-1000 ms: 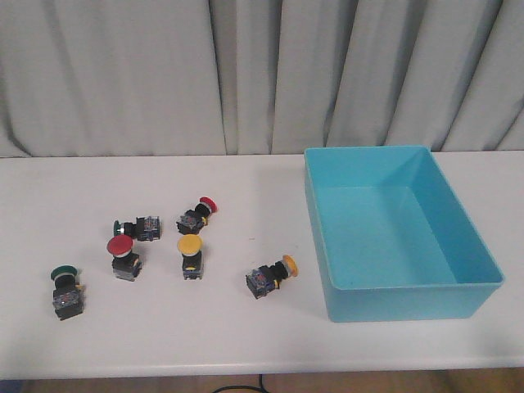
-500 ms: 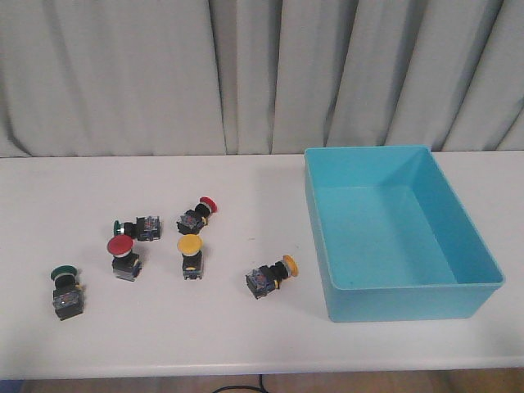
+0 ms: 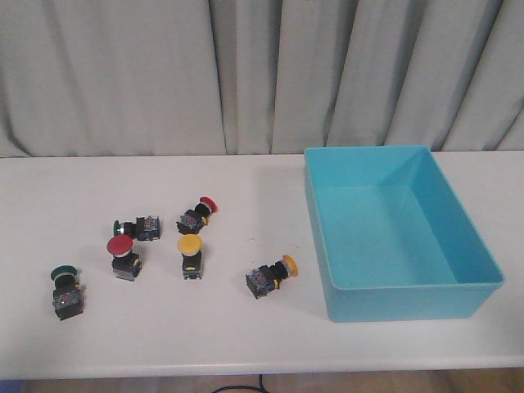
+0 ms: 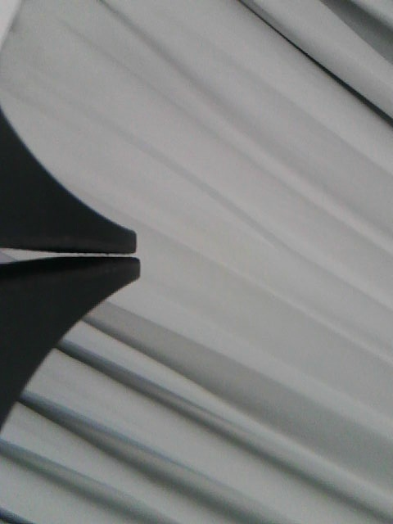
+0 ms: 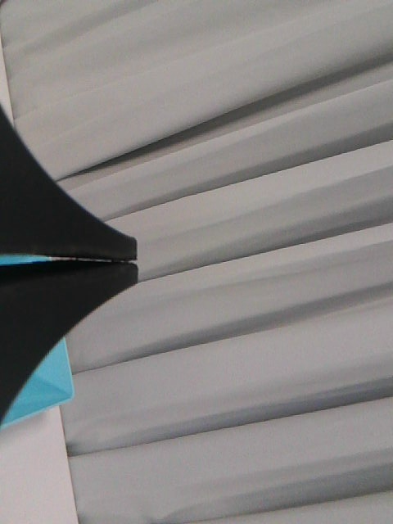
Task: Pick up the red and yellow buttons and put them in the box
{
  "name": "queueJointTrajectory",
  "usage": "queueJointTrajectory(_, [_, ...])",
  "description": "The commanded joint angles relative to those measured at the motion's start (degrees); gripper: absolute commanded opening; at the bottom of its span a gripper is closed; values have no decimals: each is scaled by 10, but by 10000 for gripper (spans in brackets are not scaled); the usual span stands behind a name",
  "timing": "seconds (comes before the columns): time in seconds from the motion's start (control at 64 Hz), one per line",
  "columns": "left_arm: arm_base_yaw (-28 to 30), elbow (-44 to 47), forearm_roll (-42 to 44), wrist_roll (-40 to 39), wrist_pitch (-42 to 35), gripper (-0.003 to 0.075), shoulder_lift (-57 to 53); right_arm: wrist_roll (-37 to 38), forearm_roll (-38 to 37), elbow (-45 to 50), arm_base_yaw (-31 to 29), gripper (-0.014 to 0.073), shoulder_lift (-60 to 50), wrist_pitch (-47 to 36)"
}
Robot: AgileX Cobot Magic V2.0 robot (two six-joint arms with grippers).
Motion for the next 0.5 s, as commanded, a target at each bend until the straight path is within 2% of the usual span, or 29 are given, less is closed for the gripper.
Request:
queueJointTrajectory(0.0, [-12,-51,23,-7,3,-1,19,-25,31,-26,-2,17,38,-37])
queueJointTrajectory(0.109, [-26,-99,24,6,54,21,58,-47,65,-25,-2,76,58,-38])
queueJointTrajectory(0.188, [-38,-132,23,41,95,57,95,-63,83,-25,-2,158,63,-39])
queueJointTrajectory(0.312, [-60,-188,20,102,140,168,169,-70,84,-25,-2,335,63,-60])
queueJointTrajectory(0.391, [-72,-220,19,118,155,264,217,-70,84,-25,-2,461,63,-73])
queueJointTrajectory(0.484, [-83,-251,20,119,168,371,278,-70,84,-25,-2,567,63,-80])
